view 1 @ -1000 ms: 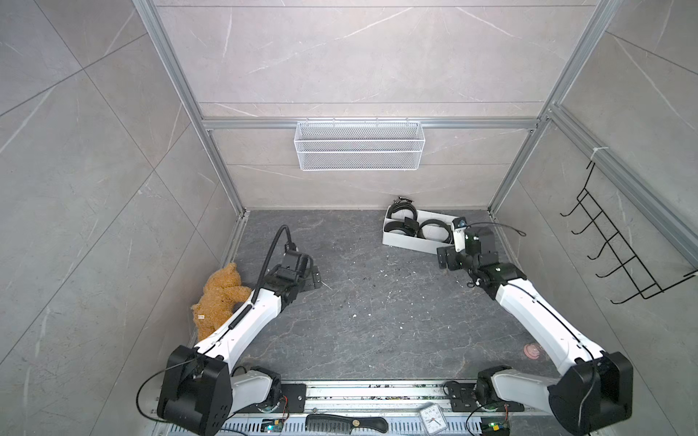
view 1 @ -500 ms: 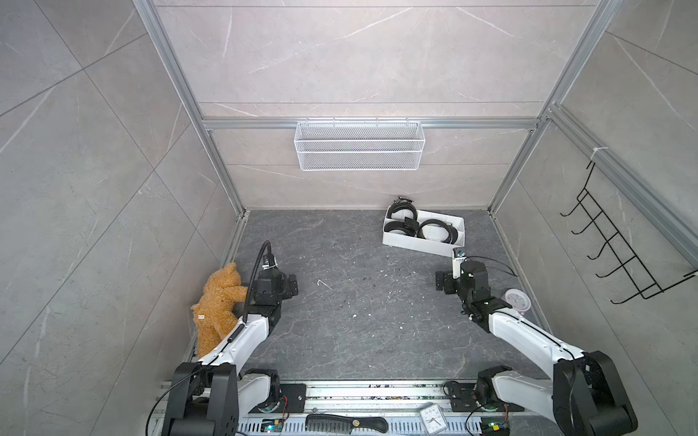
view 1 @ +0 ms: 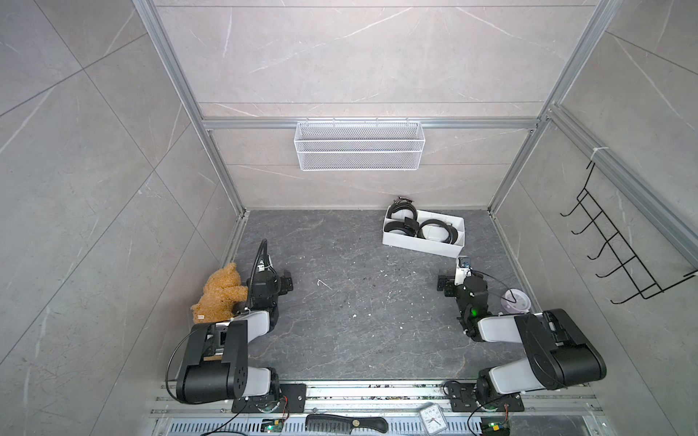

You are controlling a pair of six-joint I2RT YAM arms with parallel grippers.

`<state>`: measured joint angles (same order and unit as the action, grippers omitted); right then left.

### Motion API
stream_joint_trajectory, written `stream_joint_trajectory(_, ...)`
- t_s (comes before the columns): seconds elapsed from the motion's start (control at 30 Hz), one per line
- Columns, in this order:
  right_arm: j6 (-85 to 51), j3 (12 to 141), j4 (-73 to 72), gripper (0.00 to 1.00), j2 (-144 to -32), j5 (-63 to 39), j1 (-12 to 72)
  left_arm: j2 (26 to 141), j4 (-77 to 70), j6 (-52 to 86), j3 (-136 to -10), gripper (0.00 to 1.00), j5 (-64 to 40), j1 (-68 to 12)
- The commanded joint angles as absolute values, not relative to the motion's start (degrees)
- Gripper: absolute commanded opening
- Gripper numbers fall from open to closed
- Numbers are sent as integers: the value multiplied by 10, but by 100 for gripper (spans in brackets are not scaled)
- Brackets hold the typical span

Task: Place the belts into the storage roll
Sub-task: Reset both arms

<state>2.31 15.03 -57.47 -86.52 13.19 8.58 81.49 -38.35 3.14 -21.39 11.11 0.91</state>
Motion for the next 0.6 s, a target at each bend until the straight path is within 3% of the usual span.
stream_joint_trajectory(0.0, 11, 147, -625, 100, -872, 117, 85, 843, -475, 16, -205, 97, 107, 12)
stream_joint_trajectory(0.57, 0, 161, -612, 100, -877, 147, 84, 859, -491, 17, -202, 98, 109, 12)
